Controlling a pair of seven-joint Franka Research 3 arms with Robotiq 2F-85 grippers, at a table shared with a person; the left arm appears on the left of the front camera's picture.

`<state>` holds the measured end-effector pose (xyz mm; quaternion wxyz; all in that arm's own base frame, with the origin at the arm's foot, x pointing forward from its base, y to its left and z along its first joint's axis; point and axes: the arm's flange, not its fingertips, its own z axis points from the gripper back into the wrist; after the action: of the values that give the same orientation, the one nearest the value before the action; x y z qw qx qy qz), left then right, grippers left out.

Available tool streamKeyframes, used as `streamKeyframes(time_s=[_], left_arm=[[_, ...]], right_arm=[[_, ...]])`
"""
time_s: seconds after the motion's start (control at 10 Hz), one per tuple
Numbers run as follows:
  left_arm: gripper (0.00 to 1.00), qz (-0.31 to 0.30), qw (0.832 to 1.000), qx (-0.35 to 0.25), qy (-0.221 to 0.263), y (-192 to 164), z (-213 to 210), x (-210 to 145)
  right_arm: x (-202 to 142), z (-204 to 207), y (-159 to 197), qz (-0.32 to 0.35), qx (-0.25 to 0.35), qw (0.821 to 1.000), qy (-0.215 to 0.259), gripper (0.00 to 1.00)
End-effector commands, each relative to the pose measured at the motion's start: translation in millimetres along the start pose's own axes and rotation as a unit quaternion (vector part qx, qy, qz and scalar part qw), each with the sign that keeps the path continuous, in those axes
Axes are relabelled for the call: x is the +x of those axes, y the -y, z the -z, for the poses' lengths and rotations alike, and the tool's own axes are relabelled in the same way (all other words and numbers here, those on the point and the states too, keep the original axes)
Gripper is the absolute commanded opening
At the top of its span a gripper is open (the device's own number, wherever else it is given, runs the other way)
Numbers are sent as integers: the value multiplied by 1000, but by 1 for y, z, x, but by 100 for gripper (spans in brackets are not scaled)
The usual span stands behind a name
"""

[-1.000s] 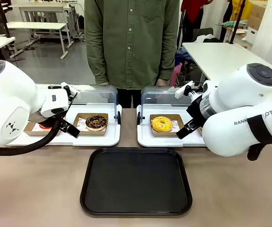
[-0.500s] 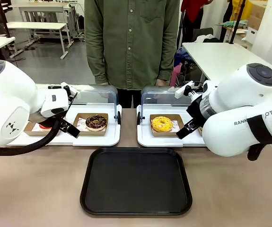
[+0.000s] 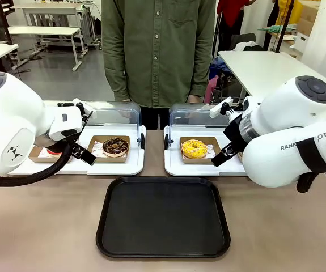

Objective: Move the second donut from the left to the tray.
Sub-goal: Pick up the Paper togo box containing the Donut indicated by the person and place it on the Handle tray.

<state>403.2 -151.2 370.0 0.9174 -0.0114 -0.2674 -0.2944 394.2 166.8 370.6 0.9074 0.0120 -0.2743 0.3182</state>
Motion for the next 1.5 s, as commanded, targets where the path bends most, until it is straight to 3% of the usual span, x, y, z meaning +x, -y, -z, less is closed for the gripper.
streamKeyframes(time_s=[0.0,0.2,0.5,0.8,0.9,1.1,1.4], left_arm=[[100,-7,1000,-23,18,-16,-26,19],[100,-13,998,-65,20,-71,-76,37],[100,22,983,-176,54,-150,-124,29],[100,112,943,-282,137,-233,-138,-12],[100,135,927,-308,164,-257,-134,-29],[100,126,908,-330,226,-284,-117,-52],[100,101,902,-333,257,-288,-123,-76]], right_arm=[[20,-31,22,10,5,1000,12,100],[23,-104,75,21,48,997,49,100],[-23,-171,172,22,142,980,135,100],[-84,-193,251,-27,212,958,193,100],[-99,-193,266,-38,223,951,212,100],[-124,-189,288,-67,239,933,261,100],[-157,-184,290,-76,251,907,329,100]])
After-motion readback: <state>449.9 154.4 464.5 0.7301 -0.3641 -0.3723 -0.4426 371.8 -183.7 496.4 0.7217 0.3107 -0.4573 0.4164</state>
